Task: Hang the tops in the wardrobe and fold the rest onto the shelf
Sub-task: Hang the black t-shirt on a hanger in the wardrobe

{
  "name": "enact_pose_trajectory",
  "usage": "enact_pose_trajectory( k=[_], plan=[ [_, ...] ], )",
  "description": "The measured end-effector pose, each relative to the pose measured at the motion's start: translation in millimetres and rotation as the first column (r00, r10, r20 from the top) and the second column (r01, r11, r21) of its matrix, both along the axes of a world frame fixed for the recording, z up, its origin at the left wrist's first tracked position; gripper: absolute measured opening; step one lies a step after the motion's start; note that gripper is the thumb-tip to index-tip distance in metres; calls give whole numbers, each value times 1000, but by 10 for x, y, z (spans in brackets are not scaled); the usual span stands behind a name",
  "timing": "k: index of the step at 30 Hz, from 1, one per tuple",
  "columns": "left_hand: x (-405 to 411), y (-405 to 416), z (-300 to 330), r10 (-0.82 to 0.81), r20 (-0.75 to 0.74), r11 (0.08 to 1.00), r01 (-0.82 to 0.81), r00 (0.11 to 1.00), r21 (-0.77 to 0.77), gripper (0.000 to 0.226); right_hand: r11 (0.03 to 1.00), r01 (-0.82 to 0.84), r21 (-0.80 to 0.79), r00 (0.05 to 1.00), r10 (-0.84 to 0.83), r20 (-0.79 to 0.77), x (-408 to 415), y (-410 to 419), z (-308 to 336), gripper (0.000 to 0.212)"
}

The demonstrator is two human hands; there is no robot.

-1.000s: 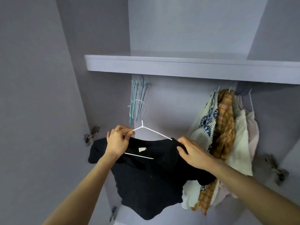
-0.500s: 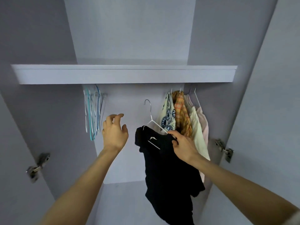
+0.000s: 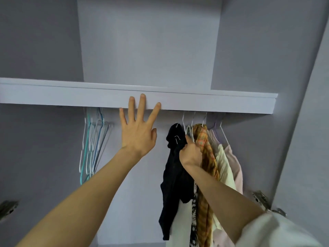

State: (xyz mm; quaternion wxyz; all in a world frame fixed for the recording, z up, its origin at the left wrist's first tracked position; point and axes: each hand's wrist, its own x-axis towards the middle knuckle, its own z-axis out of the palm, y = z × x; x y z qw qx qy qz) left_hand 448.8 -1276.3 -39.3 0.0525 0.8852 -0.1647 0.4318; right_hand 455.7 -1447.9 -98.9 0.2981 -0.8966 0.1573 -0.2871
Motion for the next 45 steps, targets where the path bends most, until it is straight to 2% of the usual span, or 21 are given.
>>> enact_pose_trajectory(
  k=[6,8,11,13,16,19,22,24,28,30,31,32,33,36,37,41,43,45],
  plan=[
    [218,-97,-99,36,173,999,-30,984,-36,91,1000,-11,-21,997,10,-72,441,19,-71,48],
    [214,-91,-94,41,172,999,-37,984,-29,94,999,-34,-16,993,32,-110,437,62,-147,52],
    [138,-67,-57,32,79,999,-31,996,-18,94,997,-79,-27,986,74,-147,307,132,-156,55],
    [22,18,-89,8,-12,1000,-9,1000,-23,84,989,-111,-102,987,97,-131,132,174,-153,51],
    [-257,204,-247,-33,-153,988,10,988,-152,70,938,-230,-259,972,210,-101,-188,247,-185,48],
    [-612,536,-444,-26,-256,969,-39,966,-244,62,869,-393,-301,919,379,-107,-525,435,-171,42],
    [-1051,968,-633,35,-368,938,-158,929,-310,55,773,-568,-283,822,554,-136,-901,773,-188,35],
    [-1322,1209,-765,49,-392,907,-206,919,-368,49,716,-661,-224,750,637,-177,-1108,973,-262,33],
    [-2152,1772,-1183,194,-508,832,-415,839,-367,39,492,-869,-52,483,820,-308,-1464,1619,-509,28],
    [-2598,1972,-1408,234,-565,800,-487,791,-350,38,365,-930,35,331,878,-344,-1627,1898,-661,26],
    [-2930,2116,-1546,277,-602,761,-554,748,-338,38,273,-958,88,224,903,-366,-1748,2137,-779,25],
    [-3062,2169,-1637,291,-616,748,-575,732,-330,38,229,-966,118,167,906,-389,-1794,2223,-836,24],
    [-3406,2299,-1777,341,-652,686,-653,678,-321,38,122,-979,161,43,905,-423,-1959,2476,-948,24],
    [-4133,2477,-2056,414,-711,496,-796,569,-348,38,-107,-966,237,-215,839,-499,-2354,2993,-1168,24],
    [-4441,2503,-2111,442,-731,388,-846,519,-366,37,-201,-944,263,-312,806,-503,-2544,3195,-1243,24],
    [-5461,2453,-2251,532,-771,21,-915,351,-402,36,-442,-839,316,-543,645,-538,-3297,3742,-1390,25],
    [-6053,2301,-2289,572,-785,-177,-899,238,-401,35,-575,-749,328,-647,530,-548,-3834,4003,-1435,26],
    [-6554,2119,-2313,587,-797,-327,-858,143,-395,35,-672,-654,349,-729,433,-531,-4347,4170,-1434,26]
  ],
)
